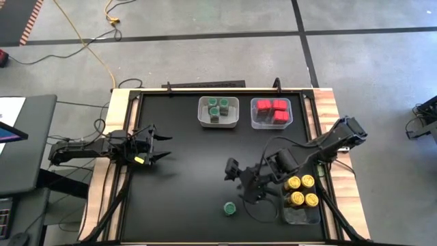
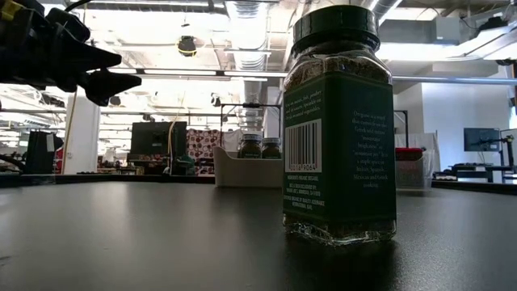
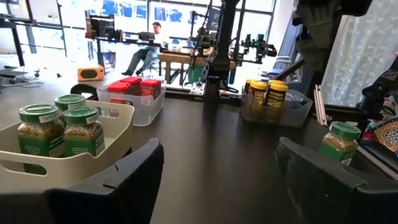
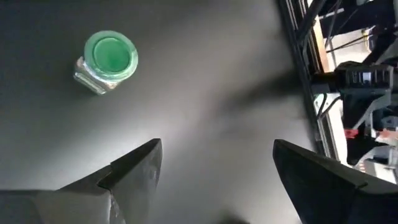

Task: Sort spices by type
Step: Put the green seasoning bottle into the white bin

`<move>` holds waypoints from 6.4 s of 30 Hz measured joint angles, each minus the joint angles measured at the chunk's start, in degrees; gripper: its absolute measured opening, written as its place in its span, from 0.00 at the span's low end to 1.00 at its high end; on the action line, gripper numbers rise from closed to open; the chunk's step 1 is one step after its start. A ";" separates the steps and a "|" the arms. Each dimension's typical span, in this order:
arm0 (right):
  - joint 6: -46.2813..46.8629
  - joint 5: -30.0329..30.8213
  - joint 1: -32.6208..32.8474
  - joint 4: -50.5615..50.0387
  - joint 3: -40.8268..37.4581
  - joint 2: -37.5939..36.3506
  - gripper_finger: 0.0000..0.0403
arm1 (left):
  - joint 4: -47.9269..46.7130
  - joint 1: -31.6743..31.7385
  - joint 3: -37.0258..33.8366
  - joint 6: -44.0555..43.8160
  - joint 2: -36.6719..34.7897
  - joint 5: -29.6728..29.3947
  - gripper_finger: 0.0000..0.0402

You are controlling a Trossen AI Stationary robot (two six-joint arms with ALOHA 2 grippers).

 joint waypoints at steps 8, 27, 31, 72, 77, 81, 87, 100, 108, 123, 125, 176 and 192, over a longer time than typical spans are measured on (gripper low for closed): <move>-2.58 1.87 3.74 -0.62 0.00 1.50 0.85 | -0.02 0.00 0.00 -0.08 0.01 -0.02 0.74; -12.11 3.69 6.12 -20.72 23.35 19.23 0.76 | -0.10 0.01 0.00 0.00 0.02 -0.15 0.74; -7.55 3.64 6.27 -20.71 23.71 19.32 0.76 | -0.07 0.00 0.00 0.00 0.02 -0.15 0.74; -36.37 2.03 8.24 -30.79 23.71 19.30 0.76 | -0.04 0.01 0.00 -0.01 0.04 -0.13 0.74; -36.52 -0.83 8.17 -31.48 23.71 19.28 0.76 | -0.04 0.01 0.00 -0.01 0.03 -0.13 0.74; -36.80 -4.10 7.49 -31.20 23.71 19.28 0.76 | -0.04 0.01 0.00 -0.01 0.03 -0.14 0.74; -40.07 -4.86 6.76 -27.87 23.34 19.26 0.76 | -0.04 0.01 0.00 -0.02 0.02 -0.15 0.74; -45.73 -8.51 5.20 -19.44 16.87 19.26 0.76 | -0.04 0.00 0.00 -0.09 0.02 -0.13 0.74; -47.89 -8.83 5.20 -16.58 15.32 19.26 0.90 | -0.04 0.02 0.00 -0.02 0.02 -0.13 0.74; -49.59 -9.56 5.20 -10.30 15.32 19.26 0.98 | -0.04 0.02 -0.02 -0.02 0.03 -0.13 0.74; -49.58 -9.55 5.20 -10.32 15.32 19.26 0.98 | -0.04 0.01 -0.02 -0.07 0.03 -0.13 0.74; -49.76 -13.74 5.05 -8.38 14.08 24.86 0.99 | -0.19 0.02 0.00 -0.04 0.08 -0.16 0.74; -50.07 -13.90 4.18 -7.60 14.10 26.74 0.97 | -0.04 0.01 -0.01 -0.02 0.28 -0.15 0.74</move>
